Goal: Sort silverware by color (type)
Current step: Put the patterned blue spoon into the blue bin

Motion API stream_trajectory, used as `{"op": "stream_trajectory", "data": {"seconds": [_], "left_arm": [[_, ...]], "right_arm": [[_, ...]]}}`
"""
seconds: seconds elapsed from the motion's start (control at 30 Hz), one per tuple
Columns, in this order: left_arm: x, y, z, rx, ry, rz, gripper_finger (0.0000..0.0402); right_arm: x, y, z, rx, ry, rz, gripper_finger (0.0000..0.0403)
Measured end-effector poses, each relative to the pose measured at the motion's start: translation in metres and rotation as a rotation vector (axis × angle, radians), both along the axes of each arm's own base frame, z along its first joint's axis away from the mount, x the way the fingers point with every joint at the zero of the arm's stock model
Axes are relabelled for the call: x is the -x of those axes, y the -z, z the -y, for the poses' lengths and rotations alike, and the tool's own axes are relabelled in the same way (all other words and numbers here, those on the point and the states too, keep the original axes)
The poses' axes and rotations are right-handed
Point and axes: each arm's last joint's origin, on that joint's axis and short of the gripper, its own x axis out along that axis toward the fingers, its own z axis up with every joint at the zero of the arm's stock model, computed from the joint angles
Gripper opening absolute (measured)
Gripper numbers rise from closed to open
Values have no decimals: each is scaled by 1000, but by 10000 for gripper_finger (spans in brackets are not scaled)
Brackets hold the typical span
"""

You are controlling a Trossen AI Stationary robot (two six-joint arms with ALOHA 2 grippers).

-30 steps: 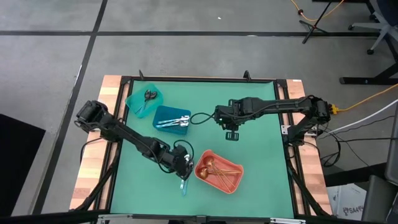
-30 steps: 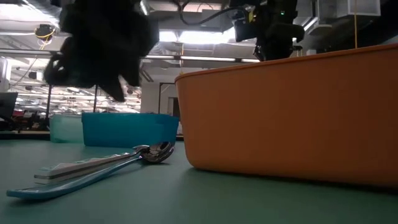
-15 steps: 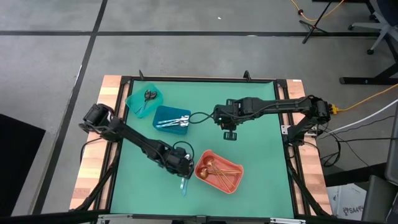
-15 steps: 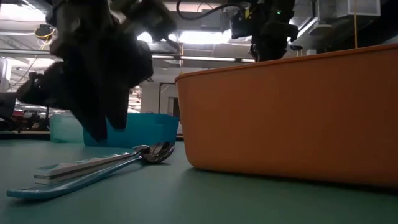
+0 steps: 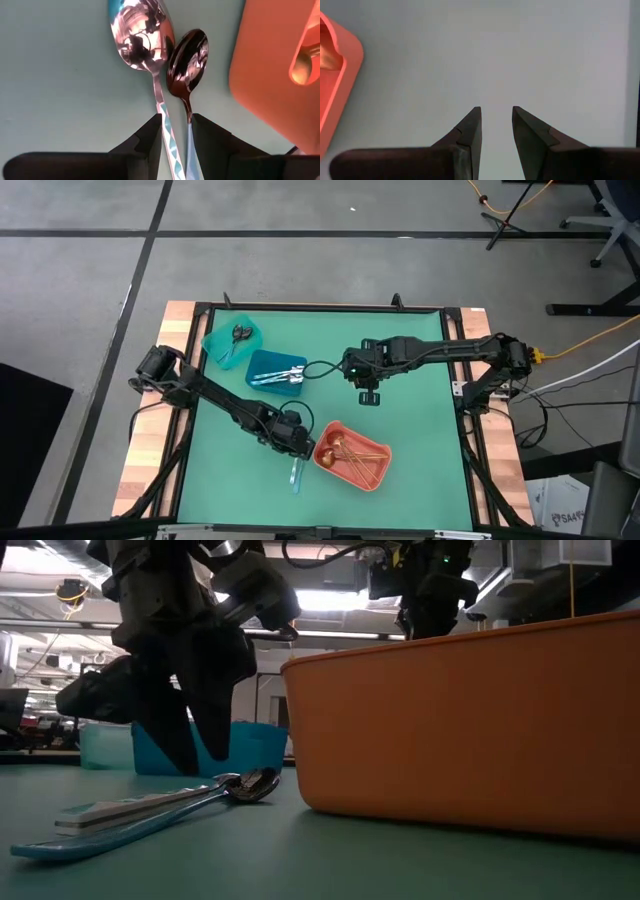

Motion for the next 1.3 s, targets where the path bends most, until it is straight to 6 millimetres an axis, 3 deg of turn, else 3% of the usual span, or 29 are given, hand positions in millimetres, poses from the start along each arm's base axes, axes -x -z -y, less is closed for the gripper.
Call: {"op": "stream_trajectory", "data": {"seconds": [0.33,0.63,0.87,1.3], "left_arm": [[1,1,-1,-15,-18,-18,101],[-4,22,2,20,-12,-71,101],[-2,25,2,23,-28,-99,99],[2,28,-1,22,-80,-162,28]], "right_arm": [[0,0,0,0,0,0,97],[0,0,0,0,0,5,97],[-2,0,0,0,-1,18,97],[-2,0,0,0,0,20,97]]}}
